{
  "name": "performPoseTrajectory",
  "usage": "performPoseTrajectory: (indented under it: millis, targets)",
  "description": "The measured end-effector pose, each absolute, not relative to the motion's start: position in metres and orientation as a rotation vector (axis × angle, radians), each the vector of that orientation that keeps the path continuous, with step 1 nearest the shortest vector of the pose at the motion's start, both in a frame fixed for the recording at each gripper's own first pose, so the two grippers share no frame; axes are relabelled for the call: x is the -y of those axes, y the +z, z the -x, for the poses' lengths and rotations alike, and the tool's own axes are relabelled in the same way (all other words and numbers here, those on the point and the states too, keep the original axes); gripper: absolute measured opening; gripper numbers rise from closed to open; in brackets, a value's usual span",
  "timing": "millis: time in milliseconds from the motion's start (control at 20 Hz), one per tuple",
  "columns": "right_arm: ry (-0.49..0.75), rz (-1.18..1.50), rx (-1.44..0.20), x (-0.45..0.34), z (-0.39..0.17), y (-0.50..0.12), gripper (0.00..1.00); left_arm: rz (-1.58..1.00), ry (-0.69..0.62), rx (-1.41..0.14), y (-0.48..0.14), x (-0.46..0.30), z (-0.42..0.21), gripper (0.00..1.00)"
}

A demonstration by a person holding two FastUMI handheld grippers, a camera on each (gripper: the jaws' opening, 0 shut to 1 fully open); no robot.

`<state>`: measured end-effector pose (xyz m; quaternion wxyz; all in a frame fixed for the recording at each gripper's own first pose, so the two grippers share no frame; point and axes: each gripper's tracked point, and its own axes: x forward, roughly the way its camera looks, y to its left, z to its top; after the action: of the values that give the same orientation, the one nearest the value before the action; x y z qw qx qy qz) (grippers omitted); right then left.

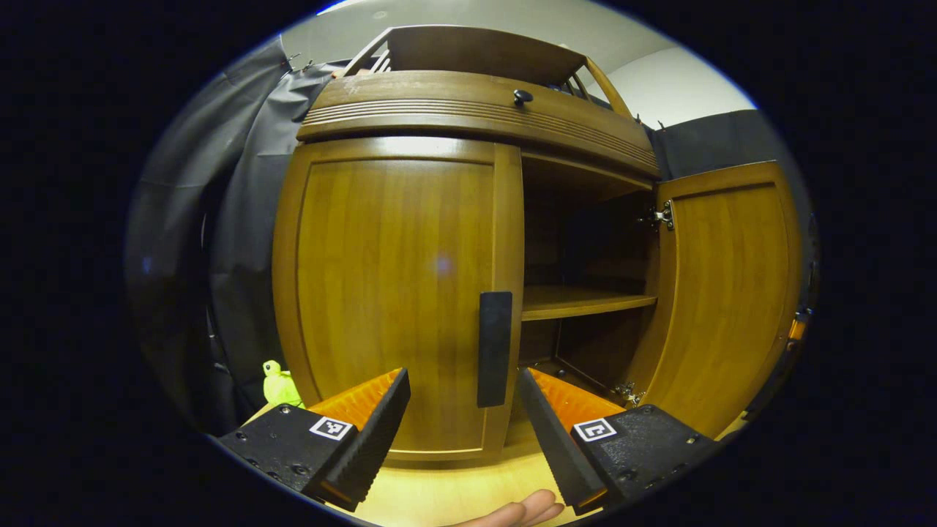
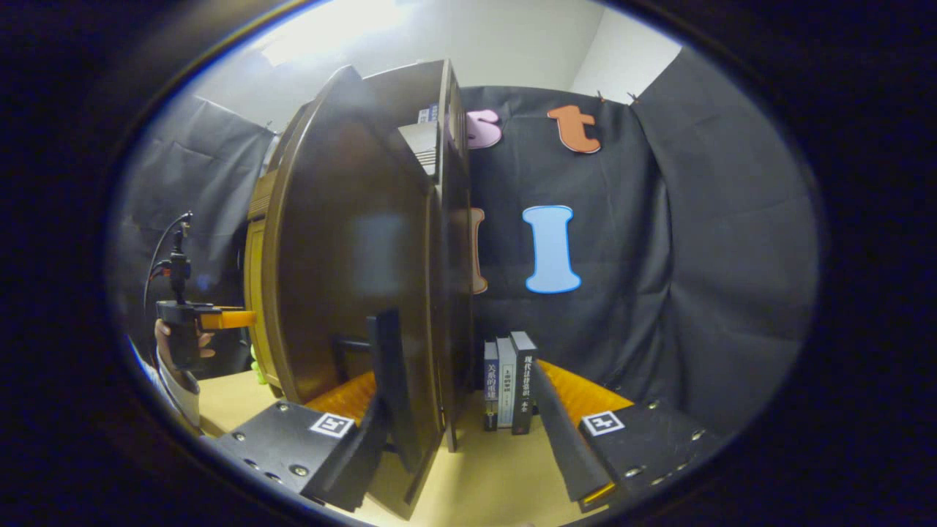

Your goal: Open the right door of the double-door shoe cabinet with the right hand, and open the left door with the left hand.

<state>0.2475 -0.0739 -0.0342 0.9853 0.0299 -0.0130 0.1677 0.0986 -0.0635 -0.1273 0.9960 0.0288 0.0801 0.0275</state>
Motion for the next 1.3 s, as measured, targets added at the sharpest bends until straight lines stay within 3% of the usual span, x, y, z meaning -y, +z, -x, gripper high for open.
performPoseTrajectory:
  millis: [350, 400, 450, 600, 750, 850, 900, 1000, 1100, 1250, 1300]
  targets:
    - [0.389, -0.043, -0.008, 0.078, -0.231, -0.05, 1.0, -0.058, 0.116, -0.153, -0.161, 0.045, -0.144, 0.94]
    - [0.388, -0.068, -0.01, 0.081, -0.222, -0.051, 1.0, -0.04, 0.094, -0.166, -0.167, 0.049, -0.145, 0.89]
    - [0.375, -0.091, -0.01, 0.085, -0.214, -0.049, 1.0, -0.036, 0.056, -0.129, -0.162, 0.057, -0.153, 0.94]
    - [0.35, -0.14, 0.04, 0.079, -0.189, -0.035, 1.0, -0.081, 0.089, -0.072, -0.149, 0.053, -0.154, 0.92]
    - [0.286, -0.138, 0.06, 0.063, -0.164, -0.032, 0.97, -0.055, 0.031, -0.083, -0.16, 0.064, -0.163, 0.93]
    - [0.277, -0.102, 0.055, 0.03, -0.142, -0.04, 0.99, -0.029, -0.011, -0.029, -0.155, 0.072, -0.181, 0.75]
    - [0.254, -0.081, 0.064, 0.015, -0.132, -0.044, 0.99, -0.03, -0.002, -0.1, -0.165, 0.075, -0.183, 0.67]
    - [0.219, -0.064, 0.065, -0.017, -0.113, -0.055, 0.99, -0.059, 0.014, -0.075, -0.161, 0.074, -0.187, 0.49]
    - [0.251, -0.063, 0.072, -0.064, -0.09, -0.059, 0.96, -0.054, -0.001, -0.07, -0.161, 0.076, -0.185, 0.31]
    - [0.305, -0.122, 0.075, -0.107, -0.071, -0.059, 0.99, -0.048, -0.031, -0.104, -0.161, 0.076, -0.181, 0.32]
    - [0.303, -0.134, 0.077, -0.109, -0.069, -0.059, 0.96, -0.045, -0.028, -0.115, -0.161, 0.076, -0.178, 0.31]
